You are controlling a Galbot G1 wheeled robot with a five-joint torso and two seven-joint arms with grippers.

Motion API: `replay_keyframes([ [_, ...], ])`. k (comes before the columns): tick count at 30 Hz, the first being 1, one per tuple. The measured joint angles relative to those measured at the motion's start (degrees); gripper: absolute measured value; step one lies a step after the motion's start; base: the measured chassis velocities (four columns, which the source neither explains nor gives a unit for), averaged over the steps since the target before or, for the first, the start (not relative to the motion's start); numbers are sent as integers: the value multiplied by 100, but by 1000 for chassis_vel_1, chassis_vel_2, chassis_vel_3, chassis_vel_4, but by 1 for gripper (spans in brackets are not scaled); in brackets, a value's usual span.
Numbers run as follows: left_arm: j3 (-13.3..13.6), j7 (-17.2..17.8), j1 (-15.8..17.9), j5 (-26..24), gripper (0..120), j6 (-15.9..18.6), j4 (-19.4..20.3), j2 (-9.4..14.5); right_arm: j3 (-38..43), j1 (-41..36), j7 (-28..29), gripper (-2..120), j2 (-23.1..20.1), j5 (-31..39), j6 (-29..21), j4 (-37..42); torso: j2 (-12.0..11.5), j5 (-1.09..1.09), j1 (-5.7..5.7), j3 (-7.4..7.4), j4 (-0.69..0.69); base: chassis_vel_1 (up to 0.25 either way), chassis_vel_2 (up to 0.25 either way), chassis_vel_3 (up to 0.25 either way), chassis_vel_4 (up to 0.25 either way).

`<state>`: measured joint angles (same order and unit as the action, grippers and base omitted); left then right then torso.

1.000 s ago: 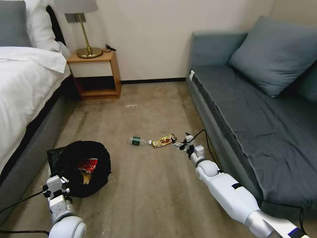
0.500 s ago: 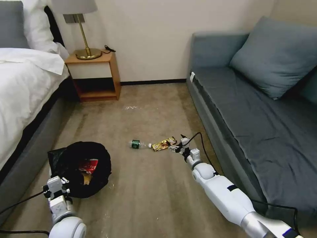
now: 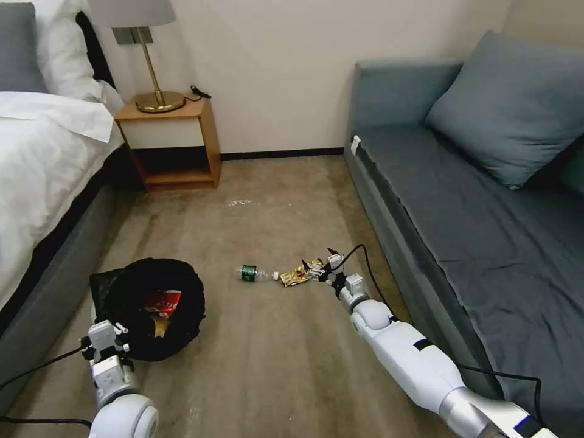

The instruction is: Pick up the trash bin, then pick up the garbage on the floor and place it into the trash bin.

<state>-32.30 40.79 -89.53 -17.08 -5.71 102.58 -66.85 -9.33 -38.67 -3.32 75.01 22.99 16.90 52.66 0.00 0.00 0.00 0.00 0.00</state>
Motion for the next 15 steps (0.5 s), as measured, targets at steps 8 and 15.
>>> replay_keyframes([
  [8, 10, -2, 15, -8, 3, 7, -25, 3, -12, 29, -38, 100, 48, -44, 45, -53, 0, 0, 0, 0, 0, -71, 64, 58, -68],
  [15, 16, -5, 13, -9, 3, 9, -52, -6, -10, 27, -66, 100, 64, -57, 64, -61, 0, 0, 0, 0, -1, -64, 60, 64, -64],
])
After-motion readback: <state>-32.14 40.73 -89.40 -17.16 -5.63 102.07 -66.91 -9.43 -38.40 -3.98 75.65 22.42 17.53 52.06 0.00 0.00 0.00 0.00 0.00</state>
